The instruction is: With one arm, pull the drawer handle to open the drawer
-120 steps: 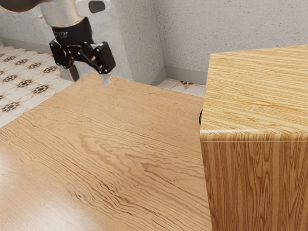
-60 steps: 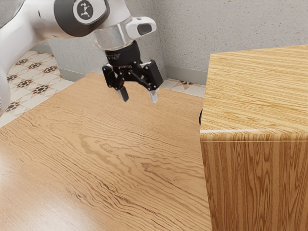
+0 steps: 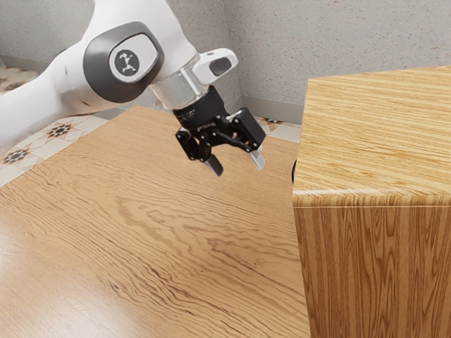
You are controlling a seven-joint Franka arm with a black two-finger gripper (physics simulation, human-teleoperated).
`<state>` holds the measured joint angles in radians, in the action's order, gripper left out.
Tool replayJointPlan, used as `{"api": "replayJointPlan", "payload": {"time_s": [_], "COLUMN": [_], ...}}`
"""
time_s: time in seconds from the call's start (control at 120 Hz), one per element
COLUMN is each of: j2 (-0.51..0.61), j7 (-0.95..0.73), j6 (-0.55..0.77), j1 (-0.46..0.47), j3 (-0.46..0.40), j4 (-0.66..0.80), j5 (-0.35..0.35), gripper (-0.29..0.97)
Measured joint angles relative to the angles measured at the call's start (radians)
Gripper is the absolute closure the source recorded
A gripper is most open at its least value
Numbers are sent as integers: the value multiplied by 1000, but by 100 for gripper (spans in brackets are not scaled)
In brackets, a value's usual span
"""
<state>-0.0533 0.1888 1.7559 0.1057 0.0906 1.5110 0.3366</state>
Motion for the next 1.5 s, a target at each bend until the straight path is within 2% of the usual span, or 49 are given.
{"api": "replayJointPlan", "payload": {"time_s": [0.308, 0.975, 1.067, 1.258, 1.5], "j2": [54, 46, 52, 120, 123], "j7": [10, 21, 21, 22, 23], "j6": [138, 237, 235, 183, 168], "j1": [-31, -127, -116, -55, 8], "j3": [-27, -121, -114, -92, -120], "j4": [96, 129, 132, 132, 133], "j5": [80, 97, 82, -14, -39], "gripper": [0, 0, 0, 0, 0]}}
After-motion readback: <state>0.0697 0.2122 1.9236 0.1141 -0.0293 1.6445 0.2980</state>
